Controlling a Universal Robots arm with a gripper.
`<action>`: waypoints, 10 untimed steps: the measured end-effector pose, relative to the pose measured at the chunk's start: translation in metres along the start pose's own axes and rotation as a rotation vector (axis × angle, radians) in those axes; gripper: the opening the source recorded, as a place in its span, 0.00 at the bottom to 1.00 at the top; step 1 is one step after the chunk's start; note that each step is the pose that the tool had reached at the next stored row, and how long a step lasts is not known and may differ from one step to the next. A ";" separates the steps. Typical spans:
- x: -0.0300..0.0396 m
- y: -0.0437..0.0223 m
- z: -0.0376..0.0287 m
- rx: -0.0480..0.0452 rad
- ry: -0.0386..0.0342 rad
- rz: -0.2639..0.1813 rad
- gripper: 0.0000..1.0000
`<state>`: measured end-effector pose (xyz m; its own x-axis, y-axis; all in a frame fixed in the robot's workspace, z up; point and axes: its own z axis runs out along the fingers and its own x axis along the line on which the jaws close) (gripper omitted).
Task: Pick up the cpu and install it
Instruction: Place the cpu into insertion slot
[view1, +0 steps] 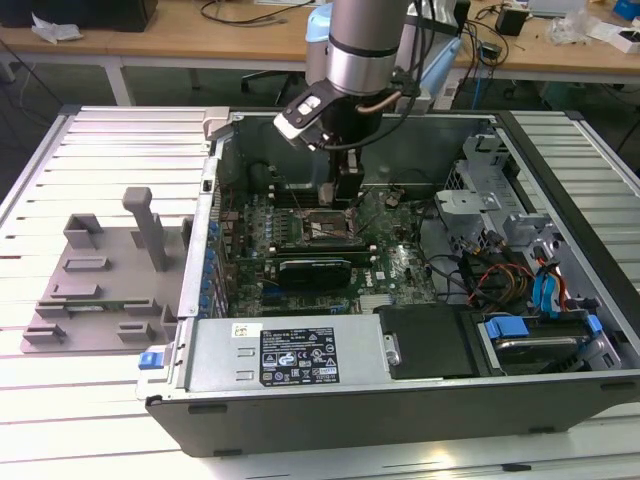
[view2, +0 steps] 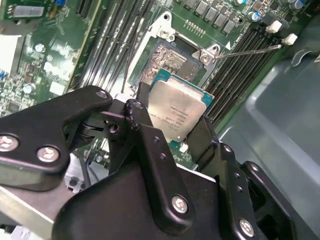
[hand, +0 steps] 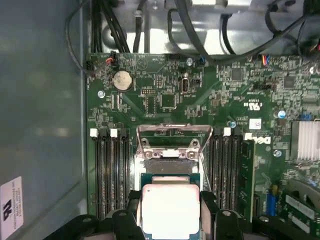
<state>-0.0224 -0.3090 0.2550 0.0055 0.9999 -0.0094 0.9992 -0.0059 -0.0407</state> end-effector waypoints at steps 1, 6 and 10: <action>0.0004 -0.0004 0.0019 0.0001 0.0000 0.002 0.55; 0.0025 -0.0034 0.0170 0.0000 0.0002 0.005 0.55; 0.0025 -0.0034 0.0261 0.0001 -0.0001 0.000 0.55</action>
<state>-0.0269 -0.3067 0.2290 0.0058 0.9999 -0.0095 0.9991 -0.0062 -0.0408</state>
